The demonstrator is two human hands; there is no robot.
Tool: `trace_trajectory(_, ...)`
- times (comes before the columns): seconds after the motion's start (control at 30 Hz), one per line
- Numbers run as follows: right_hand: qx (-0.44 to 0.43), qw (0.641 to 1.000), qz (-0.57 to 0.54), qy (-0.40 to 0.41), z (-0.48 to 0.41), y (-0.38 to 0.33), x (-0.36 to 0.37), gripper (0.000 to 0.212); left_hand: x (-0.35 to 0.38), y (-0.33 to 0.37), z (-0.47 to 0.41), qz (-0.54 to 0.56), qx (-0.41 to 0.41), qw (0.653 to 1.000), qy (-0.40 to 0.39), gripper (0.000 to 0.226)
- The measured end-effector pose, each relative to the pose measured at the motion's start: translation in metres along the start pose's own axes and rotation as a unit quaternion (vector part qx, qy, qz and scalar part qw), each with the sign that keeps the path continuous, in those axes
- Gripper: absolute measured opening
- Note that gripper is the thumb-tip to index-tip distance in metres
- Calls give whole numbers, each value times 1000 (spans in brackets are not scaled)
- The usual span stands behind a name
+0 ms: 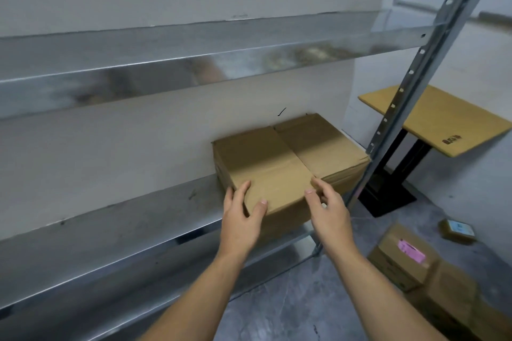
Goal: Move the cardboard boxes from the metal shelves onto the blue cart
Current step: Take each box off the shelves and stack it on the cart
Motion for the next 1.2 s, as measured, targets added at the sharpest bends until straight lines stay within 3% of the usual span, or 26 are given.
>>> trace_trajectory(0.27,-16,999,-10,-32,-1,15,5,42,11,-1,13,34,-9,999,19,49)
trace_trajectory(0.7,-84,978,-26,-188,21,2,11,51,-19,2,82,104,-45,979,170,45)
trace_trajectory(0.93,-188,928,-50,-318,75,-27,50,59,-69,2,162,108,-23,946,306,49)
trace_trajectory(1.2,-248,842,-65,-475,188,-83,131,55,-166,-18,268,89,-55,883,457,52)
Point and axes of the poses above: each hand's wrist, its own z-axis away from the middle knuckle, its own x-axis out of the palm, y = z × x, the point moved 7 cm from there along -z, towards the middle knuckle, and after that the axes turned 1 degree about z, right-handed, at the moved point
